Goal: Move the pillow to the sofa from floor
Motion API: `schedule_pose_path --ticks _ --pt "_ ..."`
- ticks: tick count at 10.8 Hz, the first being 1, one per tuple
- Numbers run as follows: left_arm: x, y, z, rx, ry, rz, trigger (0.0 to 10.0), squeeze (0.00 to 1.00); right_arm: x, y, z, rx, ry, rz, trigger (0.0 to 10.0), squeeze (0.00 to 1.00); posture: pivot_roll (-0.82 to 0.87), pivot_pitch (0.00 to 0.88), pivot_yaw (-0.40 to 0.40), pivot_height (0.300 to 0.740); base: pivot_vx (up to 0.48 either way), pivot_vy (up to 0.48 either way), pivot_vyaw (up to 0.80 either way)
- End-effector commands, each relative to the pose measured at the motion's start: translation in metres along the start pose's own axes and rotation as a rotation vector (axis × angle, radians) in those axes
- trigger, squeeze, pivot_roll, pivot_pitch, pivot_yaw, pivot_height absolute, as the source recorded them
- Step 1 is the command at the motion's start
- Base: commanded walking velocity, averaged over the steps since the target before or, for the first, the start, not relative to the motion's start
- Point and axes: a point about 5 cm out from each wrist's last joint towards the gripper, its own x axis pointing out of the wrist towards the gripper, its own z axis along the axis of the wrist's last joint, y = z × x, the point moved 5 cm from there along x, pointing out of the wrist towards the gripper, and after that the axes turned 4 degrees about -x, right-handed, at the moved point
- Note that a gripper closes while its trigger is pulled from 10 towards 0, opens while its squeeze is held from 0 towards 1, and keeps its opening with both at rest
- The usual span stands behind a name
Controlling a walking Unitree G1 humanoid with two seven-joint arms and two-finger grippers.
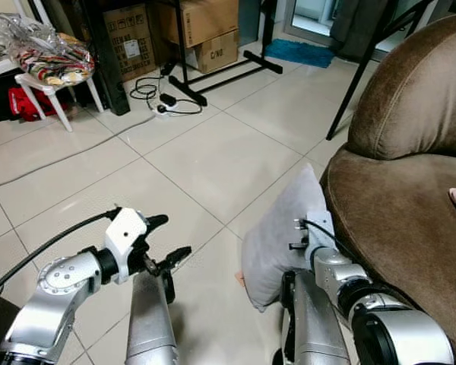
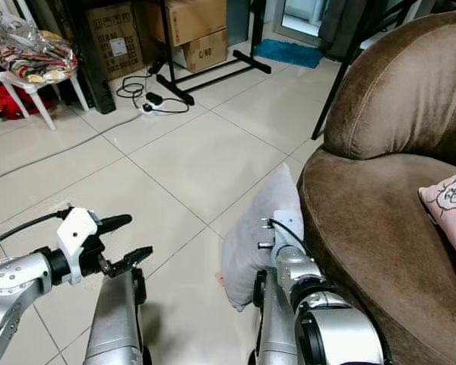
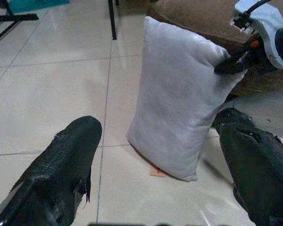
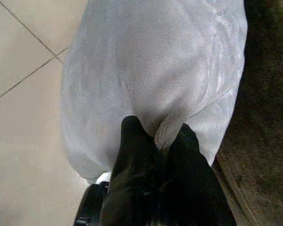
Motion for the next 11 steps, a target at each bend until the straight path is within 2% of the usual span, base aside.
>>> schedule_pose_path --ticks 1,2,3,4,5,6,7,8,9,10,11 --pt "0.001 0.002 -0.001 0.011 0.0 0.009 10.0 0.0 -0.001 0.008 0.011 0.051 -0.048 0.039 0.0 0.0 0.13 0.0 -0.03 0.476 0.0 0.0 0.0" --pt "0.002 0.003 -0.001 0.009 -0.004 0.014 10.0 0.0 -0.002 0.012 0.023 0.107 -0.102 0.068 0.0 0.0 0.12 0.0 -0.029 0.476 0.0 0.0 0.0" --pt "0.004 0.002 0.001 -0.012 -0.027 0.007 10.0 0.0 -0.013 0.028 0.065 0.172 -0.294 0.194 0.0 0.0 0.09 0.0 -0.021 0.476 0.0 0.0 0.0" --pt "0.005 0.002 0.002 -0.018 -0.036 0.007 10.0 0.0 -0.021 0.032 0.077 0.185 -0.354 0.232 0.0 0.0 0.08 0.0 -0.022 0.476 0.0 0.0 0.0" --pt "0.008 0.008 0.007 -0.011 -0.061 0.058 10.0 0.0 -0.053 0.034 0.109 0.212 -0.503 0.3 0.0 0.0 0.06 0.0 -0.02 0.476 0.0 0.0 0.0" --pt "0.009 0.014 0.015 -0.006 -0.11 0.137 10.0 0.0 -0.087 0.032 0.13 0.302 -0.607 0.345 1.2 0.0 0.04 0.0 -0.019 0.476 0.0 0.0 0.0" --pt "0.002 0.013 0.032 0.026 -0.174 0.204 10.0 0.0 -0.11 0.028 0.139 0.254 -0.704 0.327 10.0 0.0 0.03 0.0 -0.026 0.476 0.0 0.0 0.0" --pt "-0.01 0.011 0.045 0.063 -0.202 0.252 10.0 0.0 -0.121 0.026 0.14 0.229 -0.731 0.325 10.0 0.0 0.03 0.0 -0.026 0.476 0.0 0.0 0.0" --pt "-0.024 0.014 0.075 0.103 -0.259 0.389 10.0 0.0 -0.149 0.019 0.147 0.254 -0.801 0.332 10.0 0.0 0.02 0.0 -0.031 0.491 0.0 0.0 0.0" --pt "-0.027 0.014 0.08 0.113 -0.269 0.412 10.0 0.0 -0.155 0.016 0.15 0.263 -0.811 0.326 10.0 0.0 0.02 0.0 -0.035 0.501 0.0 0.0 0.0" --pt "-0.025 0.015 0.08 0.158 -0.245 0.45 10.0 0.0 -0.157 0.01 0.147 0.278 -0.794 0.3 10.0 0.0 0.02 0.0 -0.043 0.516 0.0 0.0 0.0"
